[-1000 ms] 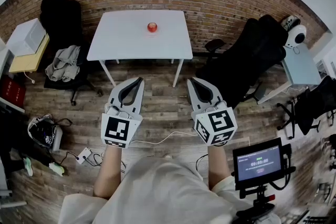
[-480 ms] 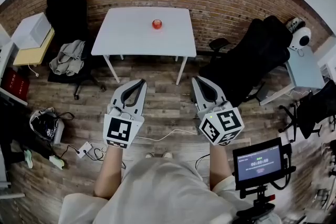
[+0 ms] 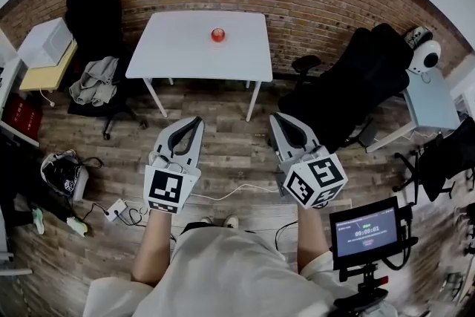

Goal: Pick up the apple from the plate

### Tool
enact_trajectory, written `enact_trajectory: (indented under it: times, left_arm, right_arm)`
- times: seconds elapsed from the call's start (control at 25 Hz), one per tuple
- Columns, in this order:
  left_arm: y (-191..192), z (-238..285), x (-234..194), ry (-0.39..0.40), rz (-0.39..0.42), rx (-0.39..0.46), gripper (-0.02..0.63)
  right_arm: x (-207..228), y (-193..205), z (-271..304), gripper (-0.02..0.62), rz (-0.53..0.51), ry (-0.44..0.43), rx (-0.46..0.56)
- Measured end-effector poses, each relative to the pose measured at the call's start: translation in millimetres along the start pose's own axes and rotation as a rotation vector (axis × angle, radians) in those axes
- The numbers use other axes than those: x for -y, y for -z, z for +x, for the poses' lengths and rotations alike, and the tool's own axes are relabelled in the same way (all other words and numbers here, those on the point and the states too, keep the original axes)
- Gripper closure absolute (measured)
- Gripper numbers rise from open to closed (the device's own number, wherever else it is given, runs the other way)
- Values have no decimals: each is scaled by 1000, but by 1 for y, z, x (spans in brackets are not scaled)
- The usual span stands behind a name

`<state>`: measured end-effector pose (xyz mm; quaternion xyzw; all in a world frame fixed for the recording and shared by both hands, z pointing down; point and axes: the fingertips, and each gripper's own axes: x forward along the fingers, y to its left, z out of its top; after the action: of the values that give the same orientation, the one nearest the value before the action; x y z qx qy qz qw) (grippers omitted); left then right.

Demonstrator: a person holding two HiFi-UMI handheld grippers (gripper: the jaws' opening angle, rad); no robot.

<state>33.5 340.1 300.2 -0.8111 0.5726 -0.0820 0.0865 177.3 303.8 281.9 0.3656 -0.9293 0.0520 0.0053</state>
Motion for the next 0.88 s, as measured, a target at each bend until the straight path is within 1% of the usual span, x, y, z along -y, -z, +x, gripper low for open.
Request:
enact_trajectory:
  times: [0.28, 0.44, 0.6, 0.72, 0.88]
  left_arm:
    - [12, 8, 12, -14, -15, -29, 600]
    - [10, 21, 13, -17, -15, -28, 600]
    - [20, 45, -3, -24, -28, -28, 600]
    - [31, 67, -17, -23, -39, -31, 600]
    - [27, 77, -22, -15, -30, -4, 600]
  right_arm:
    - [9, 17, -2, 593, 9, -39, -34]
    - [18, 17, 2, 594, 12, -57, -29]
    - [34, 20, 25, 594, 37, -65, -34]
    - [47, 24, 49, 594, 21, -70, -50]
    - [55, 17, 54, 593, 0, -44, -31]
